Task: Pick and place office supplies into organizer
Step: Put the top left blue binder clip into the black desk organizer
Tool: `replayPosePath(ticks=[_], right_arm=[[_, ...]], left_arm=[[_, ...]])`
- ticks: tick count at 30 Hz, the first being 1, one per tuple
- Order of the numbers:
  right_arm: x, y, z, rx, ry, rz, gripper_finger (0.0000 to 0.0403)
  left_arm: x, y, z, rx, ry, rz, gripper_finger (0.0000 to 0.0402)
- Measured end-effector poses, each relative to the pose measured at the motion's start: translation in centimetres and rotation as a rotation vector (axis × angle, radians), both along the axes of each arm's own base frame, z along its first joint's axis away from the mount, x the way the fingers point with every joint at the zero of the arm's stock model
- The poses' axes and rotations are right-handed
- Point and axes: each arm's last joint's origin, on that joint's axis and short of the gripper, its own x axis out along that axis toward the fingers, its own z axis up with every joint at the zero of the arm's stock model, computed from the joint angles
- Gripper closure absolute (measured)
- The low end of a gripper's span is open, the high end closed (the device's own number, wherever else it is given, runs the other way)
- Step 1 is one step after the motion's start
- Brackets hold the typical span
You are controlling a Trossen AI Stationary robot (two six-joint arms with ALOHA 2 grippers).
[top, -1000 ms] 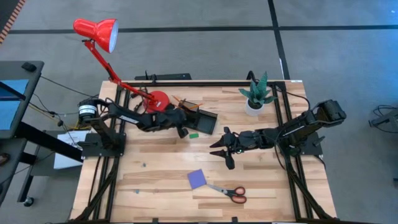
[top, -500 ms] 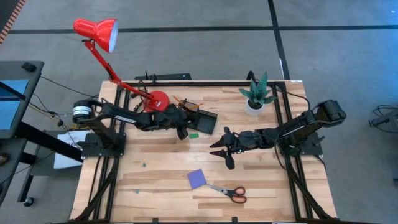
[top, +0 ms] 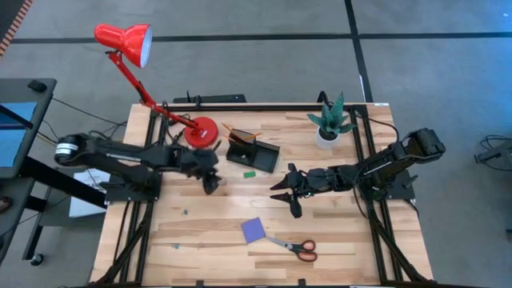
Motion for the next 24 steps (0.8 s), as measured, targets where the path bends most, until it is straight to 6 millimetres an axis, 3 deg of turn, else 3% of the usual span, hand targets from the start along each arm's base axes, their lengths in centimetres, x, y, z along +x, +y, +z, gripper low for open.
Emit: replayPosePath(ticks=[13, 19, 24], right_arm=[[0.0, 0.0, 0.0, 0.001, 0.001, 0.000, 0.0269], [0.0, 0.0, 0.0, 0.001, 0.001, 0.000, 0.0269], [0.0, 0.0, 0.0, 0.000, 0.001, 0.000, 0.0269]], left_arm=[[-4.0, -8.1, -0.9, -0.040, 0.205, -0.045, 0.0232], [-6.5, -10.0, -1.4, -0.124, 0.338, 0.126, 0.0232], [-7.2, -10.5, -1.5, -0.122, 0.350, 0.170, 0.0232]])
